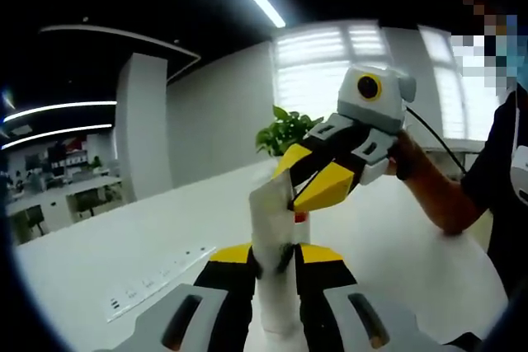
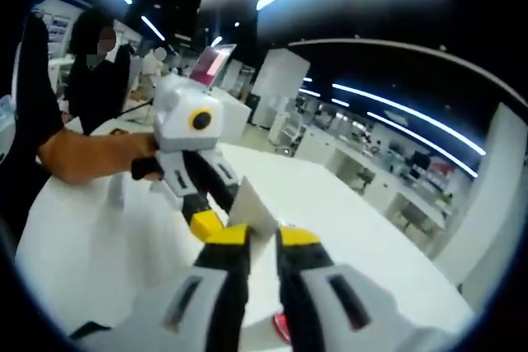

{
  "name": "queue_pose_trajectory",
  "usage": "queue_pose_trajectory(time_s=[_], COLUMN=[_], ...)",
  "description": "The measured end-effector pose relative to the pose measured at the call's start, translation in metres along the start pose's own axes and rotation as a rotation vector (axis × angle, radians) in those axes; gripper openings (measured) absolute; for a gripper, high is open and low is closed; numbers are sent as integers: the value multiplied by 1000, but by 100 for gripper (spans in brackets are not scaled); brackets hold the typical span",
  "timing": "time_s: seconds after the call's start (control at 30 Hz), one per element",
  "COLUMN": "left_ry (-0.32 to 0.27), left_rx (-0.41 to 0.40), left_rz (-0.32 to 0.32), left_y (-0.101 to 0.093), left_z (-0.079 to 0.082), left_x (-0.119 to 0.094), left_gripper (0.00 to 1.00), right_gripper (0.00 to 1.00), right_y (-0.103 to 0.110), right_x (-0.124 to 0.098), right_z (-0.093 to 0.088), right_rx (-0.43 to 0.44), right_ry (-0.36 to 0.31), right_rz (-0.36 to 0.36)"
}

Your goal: Arrange the skincare products in the storage area until every visible bottle or jar stands upright without overlapping.

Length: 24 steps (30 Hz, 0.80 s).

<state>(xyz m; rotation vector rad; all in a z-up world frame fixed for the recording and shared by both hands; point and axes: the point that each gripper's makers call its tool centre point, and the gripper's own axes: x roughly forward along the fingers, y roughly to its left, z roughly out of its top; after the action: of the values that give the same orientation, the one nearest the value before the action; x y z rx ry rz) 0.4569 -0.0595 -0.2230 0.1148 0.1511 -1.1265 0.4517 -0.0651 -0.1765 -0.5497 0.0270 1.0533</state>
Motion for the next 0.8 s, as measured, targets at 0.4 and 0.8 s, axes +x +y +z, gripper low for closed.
queue_pose_trajectory(time_s=[0.4, 0.8], left_ry=[-11, -26], left_rx=[5, 15], left_rz=[20, 26], left_y=[1, 1], left_z=[6, 12], left_x=[0, -4], left_gripper=[21, 22], right_gripper=[11, 11], right_y=[-4, -10], right_x=[-2, -5], right_z=[-2, -2], right_rx=[-7, -5], right_ry=[23, 26], right_rz=[-16, -41])
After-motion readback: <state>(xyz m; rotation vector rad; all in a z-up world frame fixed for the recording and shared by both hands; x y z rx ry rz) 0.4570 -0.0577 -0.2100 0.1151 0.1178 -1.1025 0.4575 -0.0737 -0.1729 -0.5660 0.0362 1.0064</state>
